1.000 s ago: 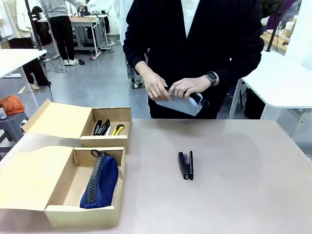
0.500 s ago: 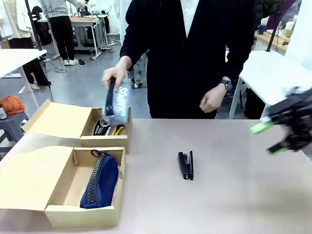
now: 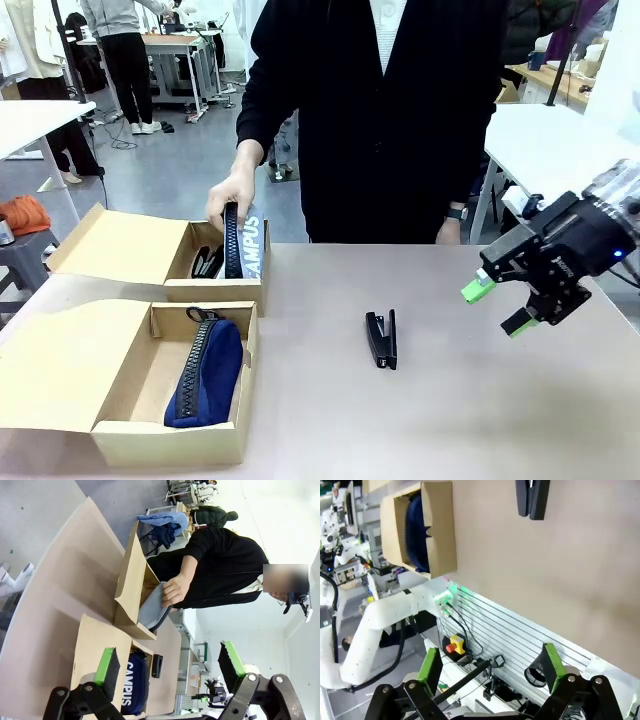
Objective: Place items inside the box.
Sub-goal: Pick up a Pencil pouch or Stapler and place it inside the Mailer Box closest to the robot.
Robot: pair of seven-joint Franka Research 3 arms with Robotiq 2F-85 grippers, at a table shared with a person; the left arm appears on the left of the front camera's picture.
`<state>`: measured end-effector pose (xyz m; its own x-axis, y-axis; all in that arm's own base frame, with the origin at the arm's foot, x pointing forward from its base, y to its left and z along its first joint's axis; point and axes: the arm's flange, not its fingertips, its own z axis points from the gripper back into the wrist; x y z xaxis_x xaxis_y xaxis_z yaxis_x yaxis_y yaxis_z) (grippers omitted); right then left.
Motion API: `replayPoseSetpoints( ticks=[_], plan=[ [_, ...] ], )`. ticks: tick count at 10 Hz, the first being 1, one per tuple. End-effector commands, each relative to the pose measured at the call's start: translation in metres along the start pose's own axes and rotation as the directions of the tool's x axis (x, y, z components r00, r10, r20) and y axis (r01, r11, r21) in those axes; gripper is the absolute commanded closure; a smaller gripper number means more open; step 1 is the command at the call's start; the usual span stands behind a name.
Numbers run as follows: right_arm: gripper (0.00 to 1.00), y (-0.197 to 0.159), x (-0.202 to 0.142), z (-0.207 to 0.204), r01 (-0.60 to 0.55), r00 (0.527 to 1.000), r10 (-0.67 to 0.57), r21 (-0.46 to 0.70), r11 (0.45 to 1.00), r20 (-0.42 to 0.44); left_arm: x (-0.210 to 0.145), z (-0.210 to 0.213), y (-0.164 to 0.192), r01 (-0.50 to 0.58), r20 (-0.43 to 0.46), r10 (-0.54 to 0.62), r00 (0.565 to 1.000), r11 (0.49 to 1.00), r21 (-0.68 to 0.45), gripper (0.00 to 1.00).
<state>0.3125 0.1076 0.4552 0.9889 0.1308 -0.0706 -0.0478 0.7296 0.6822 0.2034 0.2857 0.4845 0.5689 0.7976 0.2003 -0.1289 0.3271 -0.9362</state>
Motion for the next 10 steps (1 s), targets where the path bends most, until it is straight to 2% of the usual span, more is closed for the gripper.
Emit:
replayPoseSetpoints(
  ticks=[1, 2, 3, 4, 5, 6, 7, 8, 10],
  plan=[
    [0.00, 0.037, 0.019, -0.062, 0.046, 0.979, -0.102, -0.292, 0.955, -0.179, 0.000, 0.000, 0.001, 0.012, 0.009, -0.012, 1.000, 1.000, -0.024, 0.00],
    [0.00, 0.074, 0.053, -0.098, -0.006, 0.970, -0.097, -0.415, 0.910, -0.225, 0.000, 0.000, 0.001, 0.012, 0.009, -0.012, 1.000, 1.000, -0.024, 0.00],
    [0.00, 0.097, 0.083, -0.120, 0.095, 0.979, -0.167, -0.462, 0.882, -0.118, 0.000, 0.000, 0.001, 0.012, 0.009, -0.012, 1.000, 1.000, -0.024, 0.00],
    [0.00, 0.109, 0.102, -0.140, 0.075, 0.976, -0.171, -0.523, 0.849, -0.138, 0.000, 0.000, 0.001, 0.012, 0.009, -0.012, 1.000, 1.000, -0.024, 0.00],
    [0.00, 0.115, 0.117, -0.157, 0.099, 0.974, -0.201, -0.592, 0.800, -0.108, 0.000, 0.000, 0.001, 0.012, 0.009, -0.012, 1.000, 1.000, -0.024, 0.00],
    [0.00, 0.114, 0.130, -0.169, 0.144, 0.969, -0.239, -0.660, 0.737, -0.056, 0.000, 0.000, 0.001, 0.012, 0.009, -0.012, 1.000, 1.000, -0.024, 0.00],
    [0.00, 0.111, 0.140, -0.180, 0.109, 0.971, -0.223, -0.679, 0.725, -0.081, 0.000, 0.000, 0.001, 0.012, 0.009, -0.012, 1.000, 1.000, -0.024, 0.00],
    [0.00, 0.103, 0.147, -0.189, 0.120, 0.975, -0.218, -0.718, 0.686, -0.046, 0.000, 0.000, 0.001, 0.012, 0.009, -0.012, 1.000, 1.000, -0.024, 0.00],
    [0.00, 0.075, 0.154, -0.206, 0.095, 0.980, -0.191, -0.703, 0.705, -0.059, 0.000, 0.000, 0.001, 0.012, 0.009, -0.012, 1.000, 1.000, -0.024, 0.00]
  ],
)
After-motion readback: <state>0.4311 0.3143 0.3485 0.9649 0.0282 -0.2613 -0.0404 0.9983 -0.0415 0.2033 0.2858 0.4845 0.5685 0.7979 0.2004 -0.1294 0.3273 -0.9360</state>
